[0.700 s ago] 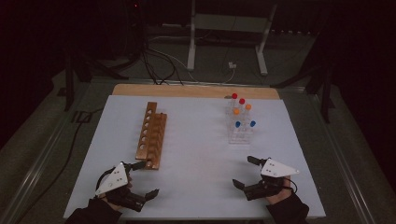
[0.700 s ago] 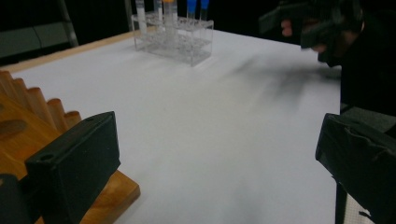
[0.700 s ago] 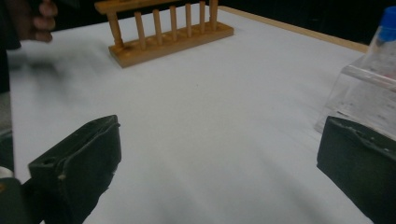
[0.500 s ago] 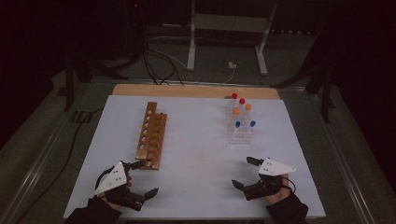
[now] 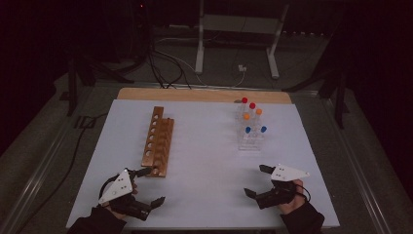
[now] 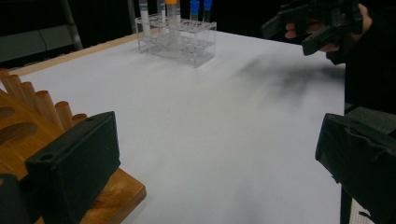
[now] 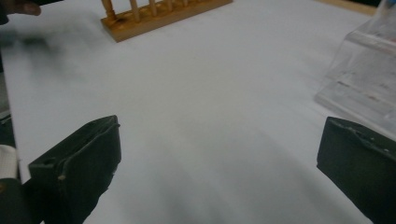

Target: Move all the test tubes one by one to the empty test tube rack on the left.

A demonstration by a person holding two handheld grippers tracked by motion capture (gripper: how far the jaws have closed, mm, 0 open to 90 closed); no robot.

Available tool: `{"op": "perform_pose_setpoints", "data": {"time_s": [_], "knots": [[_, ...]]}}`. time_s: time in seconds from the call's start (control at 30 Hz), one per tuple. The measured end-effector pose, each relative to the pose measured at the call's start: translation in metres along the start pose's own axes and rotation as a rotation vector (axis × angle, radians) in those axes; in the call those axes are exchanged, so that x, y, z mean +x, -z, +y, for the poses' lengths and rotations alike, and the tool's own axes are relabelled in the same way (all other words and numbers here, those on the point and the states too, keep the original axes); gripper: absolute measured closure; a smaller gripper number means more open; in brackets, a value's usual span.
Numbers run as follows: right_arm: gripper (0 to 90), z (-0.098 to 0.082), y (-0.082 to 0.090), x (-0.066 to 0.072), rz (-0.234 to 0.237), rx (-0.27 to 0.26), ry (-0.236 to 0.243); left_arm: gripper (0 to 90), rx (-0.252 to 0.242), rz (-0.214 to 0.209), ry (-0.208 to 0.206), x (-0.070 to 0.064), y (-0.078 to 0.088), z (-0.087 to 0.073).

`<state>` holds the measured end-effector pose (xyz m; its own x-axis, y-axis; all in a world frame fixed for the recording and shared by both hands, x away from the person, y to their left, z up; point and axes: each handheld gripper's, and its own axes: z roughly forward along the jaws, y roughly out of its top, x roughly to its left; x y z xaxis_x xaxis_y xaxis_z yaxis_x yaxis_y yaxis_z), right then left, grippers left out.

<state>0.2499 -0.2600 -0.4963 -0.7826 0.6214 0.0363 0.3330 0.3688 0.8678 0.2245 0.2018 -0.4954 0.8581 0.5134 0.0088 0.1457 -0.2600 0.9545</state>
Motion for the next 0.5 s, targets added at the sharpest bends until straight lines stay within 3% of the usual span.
{"op": "perform_pose_setpoints", "data": {"time_s": [0.27,0.3,0.5], "knots": [[0.0,0.02,0.004,0.015,0.032,-0.017,0.012,0.6,0.002,0.002,0.0,-0.001,0.0,0.0],[0.0,0.026,0.005,0.017,0.054,-0.029,0.008,0.6,0.003,0.003,0.0,-0.001,0.0,0.0],[0.0,0.043,0.009,0.024,0.042,-0.042,0.031,0.6,-0.004,0.005,0.004,-0.001,0.0,0.0]]}}
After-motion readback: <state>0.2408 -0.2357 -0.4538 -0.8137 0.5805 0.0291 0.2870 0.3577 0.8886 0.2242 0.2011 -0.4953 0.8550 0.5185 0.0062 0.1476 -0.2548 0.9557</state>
